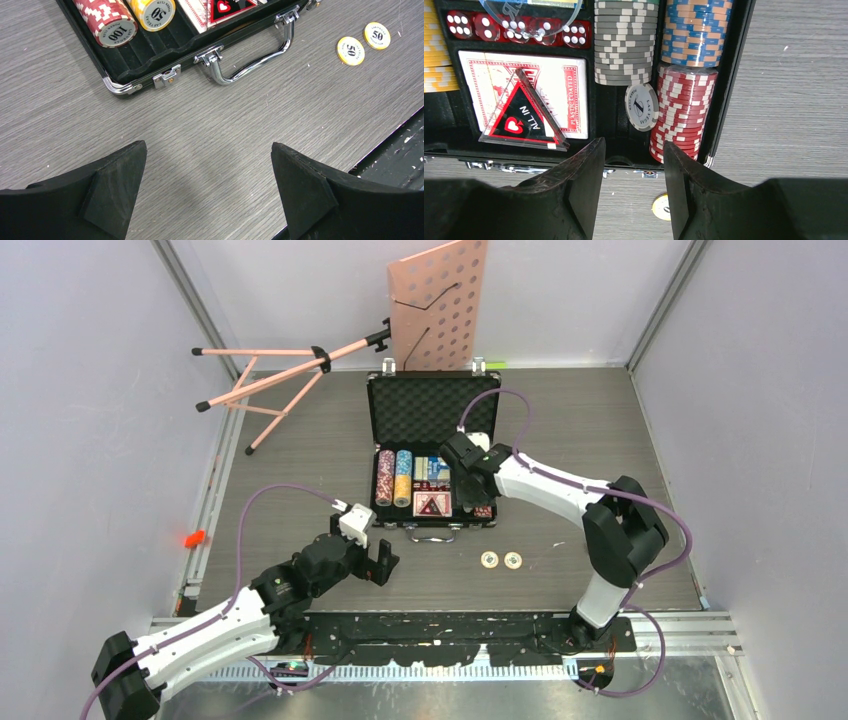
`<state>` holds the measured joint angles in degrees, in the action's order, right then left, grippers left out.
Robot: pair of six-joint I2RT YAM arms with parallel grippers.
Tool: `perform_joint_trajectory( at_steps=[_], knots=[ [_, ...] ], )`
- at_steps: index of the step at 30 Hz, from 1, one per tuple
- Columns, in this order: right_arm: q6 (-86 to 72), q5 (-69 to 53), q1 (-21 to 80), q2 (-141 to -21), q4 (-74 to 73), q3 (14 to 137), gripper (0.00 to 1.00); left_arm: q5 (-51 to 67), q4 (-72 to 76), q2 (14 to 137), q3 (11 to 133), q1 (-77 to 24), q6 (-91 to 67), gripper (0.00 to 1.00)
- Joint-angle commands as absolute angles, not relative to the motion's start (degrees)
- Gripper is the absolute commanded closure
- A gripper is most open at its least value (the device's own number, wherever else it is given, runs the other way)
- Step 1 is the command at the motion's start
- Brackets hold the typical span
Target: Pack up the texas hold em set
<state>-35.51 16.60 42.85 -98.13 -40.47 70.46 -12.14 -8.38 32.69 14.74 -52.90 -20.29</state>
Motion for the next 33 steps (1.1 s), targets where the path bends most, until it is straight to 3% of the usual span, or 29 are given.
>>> perform_joint_trajectory(
  at_steps=[1, 33],
  knots=[
    [-37.4, 15.0, 42.2, -97.3, -38.1, 70.9, 0.48, -12.1, -5.8, 32.2, 15.5, -53.1, -19.4, 0.01],
    [-38.2, 9.3, 40.6, -101.5, -31.3, 70.6, 0.51, -12.2, -5.6, 32.4, 15.6, -53.1, -19.3, 0.01]
  ],
)
